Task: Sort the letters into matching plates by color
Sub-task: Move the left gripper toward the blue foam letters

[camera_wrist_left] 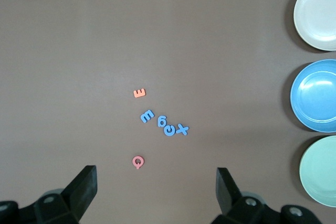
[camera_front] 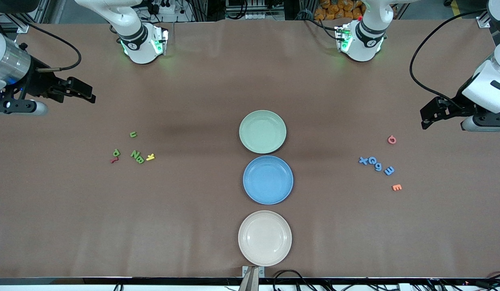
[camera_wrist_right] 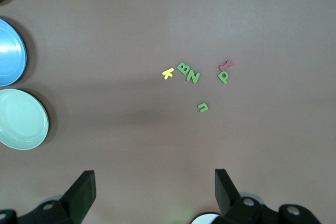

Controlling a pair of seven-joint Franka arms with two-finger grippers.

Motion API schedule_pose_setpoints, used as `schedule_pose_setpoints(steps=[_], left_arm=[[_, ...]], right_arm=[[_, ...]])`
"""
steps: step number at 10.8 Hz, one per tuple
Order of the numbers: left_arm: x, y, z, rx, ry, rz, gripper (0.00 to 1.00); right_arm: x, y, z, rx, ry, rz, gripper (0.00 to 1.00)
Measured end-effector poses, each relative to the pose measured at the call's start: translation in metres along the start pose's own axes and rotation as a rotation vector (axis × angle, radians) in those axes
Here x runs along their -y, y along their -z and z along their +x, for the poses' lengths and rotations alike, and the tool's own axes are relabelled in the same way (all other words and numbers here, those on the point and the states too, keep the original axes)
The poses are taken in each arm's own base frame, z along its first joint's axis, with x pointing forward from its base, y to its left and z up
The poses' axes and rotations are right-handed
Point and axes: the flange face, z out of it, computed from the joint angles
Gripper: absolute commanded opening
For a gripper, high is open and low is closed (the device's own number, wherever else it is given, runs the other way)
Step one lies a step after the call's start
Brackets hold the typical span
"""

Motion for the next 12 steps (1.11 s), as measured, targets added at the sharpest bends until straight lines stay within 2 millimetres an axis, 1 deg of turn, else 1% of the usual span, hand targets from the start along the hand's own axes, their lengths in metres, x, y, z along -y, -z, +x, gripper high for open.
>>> schedule_pose_setpoints(steps=[6, 7, 8, 10, 12], left_arm=[[-0.006, -0.005, 0.002, 0.009, -0.002, -0.024, 1.00], [-0.006, -0.008, 0.002, 0.016, -0.001, -0.032, 1.00], [-0.008, -0.018, 0.004, 0.036, 0.003, -0.051, 1.00], [-0.011, -0.053, 0.006, 0.101, 0.012, -0.091, 1.00], [-0.013, -0.088, 0.006, 0.118, 0.017, -0.097, 1.00]], right_arm=[[-0.005, 0.002, 0.002, -0.022, -0.004, -0.040, 1.00], [-0.005, 0.002, 0.002, -0.026, -0.003, -0.045, 1.00], [-0.005, 0.002, 0.002, -0.028, -0.003, -0.048, 1.00], [-0.006, 0.000, 0.003, -0.028, -0.003, -0.055, 1.00], [-0.006, -0.001, 0.003, -0.027, -0.003, -0.057, 1.00]])
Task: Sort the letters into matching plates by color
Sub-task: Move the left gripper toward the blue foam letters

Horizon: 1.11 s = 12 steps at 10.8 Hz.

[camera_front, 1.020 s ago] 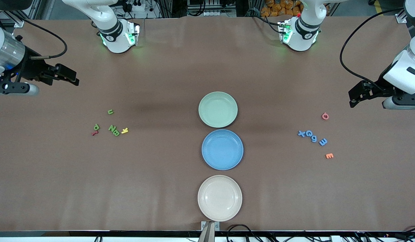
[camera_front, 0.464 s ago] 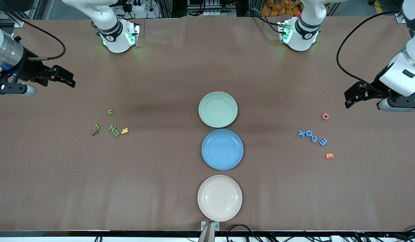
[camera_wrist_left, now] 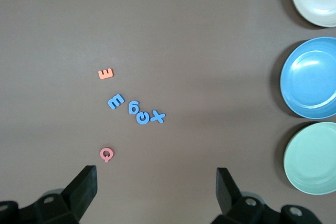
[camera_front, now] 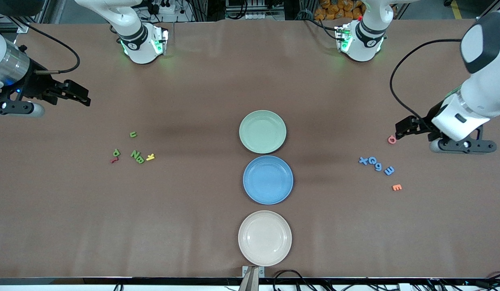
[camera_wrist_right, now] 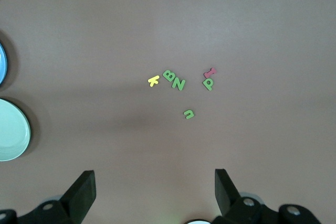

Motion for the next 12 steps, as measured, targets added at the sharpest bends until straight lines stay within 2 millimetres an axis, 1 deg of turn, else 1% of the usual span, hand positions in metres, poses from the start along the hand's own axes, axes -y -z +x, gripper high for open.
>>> schedule_pose_setpoints(steps=[3, 5, 9, 12], left_arm=[[0.002, -0.051, -0.003, -0.021, 0.004, 0.000, 1.00], [0.004, -0.077, -0.008, -0.025, 0.007, 0.001, 1.00], [0.010, -0.117, -0.018, -0.016, 0.015, 0.002, 1.00], [0.027, -0.139, -0.017, 0.005, 0.043, 0.001, 1.00]], right_arm=[[0.000, 0.000, 0.001, -0.005, 0.001, 0.000, 1.00], [0.001, 0.000, 0.001, -0.004, 0.001, -0.001, 1.00], [0.004, 0.001, 0.002, -0.025, 0.007, 0.001, 1.00], [0.011, 0.000, 0.002, -0.033, 0.072, -0.027, 1.00]])
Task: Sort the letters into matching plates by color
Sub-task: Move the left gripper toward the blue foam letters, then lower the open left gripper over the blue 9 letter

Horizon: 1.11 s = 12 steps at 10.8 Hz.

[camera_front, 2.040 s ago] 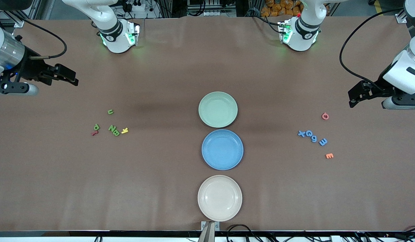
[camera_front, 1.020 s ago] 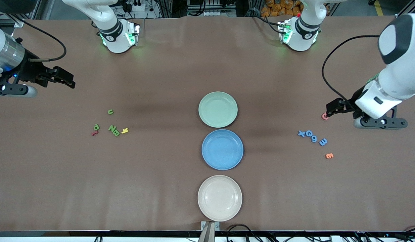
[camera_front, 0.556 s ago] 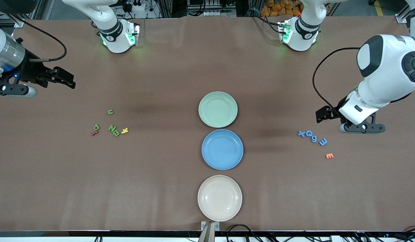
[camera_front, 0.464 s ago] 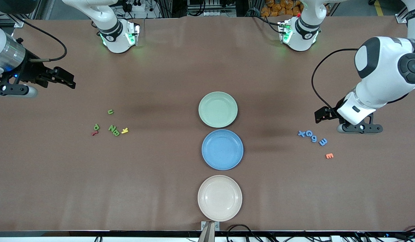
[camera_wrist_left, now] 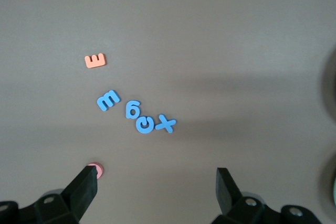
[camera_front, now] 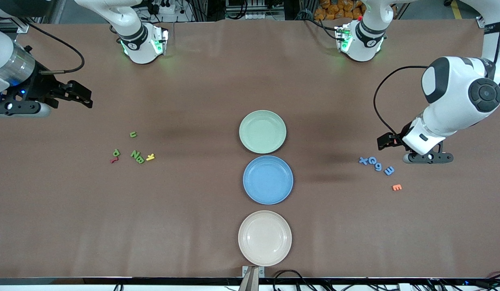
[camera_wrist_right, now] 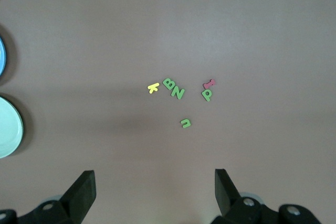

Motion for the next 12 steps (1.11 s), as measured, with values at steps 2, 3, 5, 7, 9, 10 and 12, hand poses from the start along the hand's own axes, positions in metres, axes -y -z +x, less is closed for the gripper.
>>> schedule_pose_setpoints(steps=[2, 3, 5, 7, 9, 10, 12], left_arm=[[0.010, -0.019, 0.003, 0.011, 0.017, -0.003, 1.00], [0.011, -0.029, 0.005, 0.020, 0.019, -0.005, 1.00], [0.012, -0.045, 0.007, 0.040, 0.016, -0.001, 1.00], [0.016, -0.058, 0.008, 0.053, 0.021, -0.001, 1.00], [0.033, -0.066, 0.012, 0.042, 0.039, 0.009, 1.00], [0.041, -0.072, 0.013, 0.041, 0.043, 0.017, 1.00], [0.044, -0.085, 0.015, 0.048, 0.045, 0.017, 1.00]], right_arm=[[0.003, 0.000, 0.000, 0.000, 0.028, -0.007, 1.00], [0.003, -0.001, 0.000, 0.001, 0.032, -0.008, 1.00], [0.003, -0.001, 0.000, 0.000, 0.035, -0.009, 1.00], [0.003, 0.000, 0.000, -0.004, 0.038, -0.009, 1.00], [0.003, 0.000, 0.000, -0.005, 0.040, -0.009, 1.00], [0.003, 0.000, 0.000, -0.004, 0.040, -0.009, 1.00], [0.003, 0.000, 0.000, -0.003, 0.041, -0.009, 1.00]])
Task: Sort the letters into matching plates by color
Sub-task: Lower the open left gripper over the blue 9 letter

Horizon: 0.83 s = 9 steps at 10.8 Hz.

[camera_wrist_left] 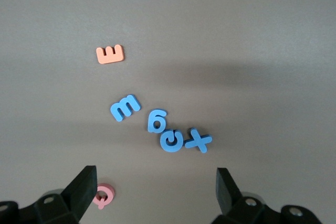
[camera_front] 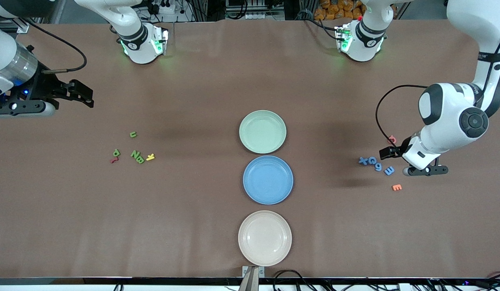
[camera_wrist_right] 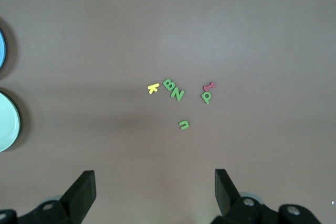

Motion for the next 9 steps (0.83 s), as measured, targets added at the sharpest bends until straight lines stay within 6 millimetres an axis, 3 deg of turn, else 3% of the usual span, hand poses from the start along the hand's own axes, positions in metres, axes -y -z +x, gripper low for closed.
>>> schedule_pose_setpoints(steps=[3, 6, 9], left_arm=[[0.006, -0.024, 0.007, -0.020, 0.011, -0.009, 1.00], [0.014, -0.060, 0.011, -0.018, -0.008, 0.012, 1.00], [0.016, -0.079, 0.011, 0.004, 0.007, 0.047, 1.00]], right_arm=[[0.000, 0.000, 0.000, 0.000, 0.001, 0.000, 1.00], [0.003, 0.000, 0.000, 0.001, 0.001, 0.027, 1.00], [0.004, 0.000, 0.000, 0.002, -0.015, 0.030, 1.00]])
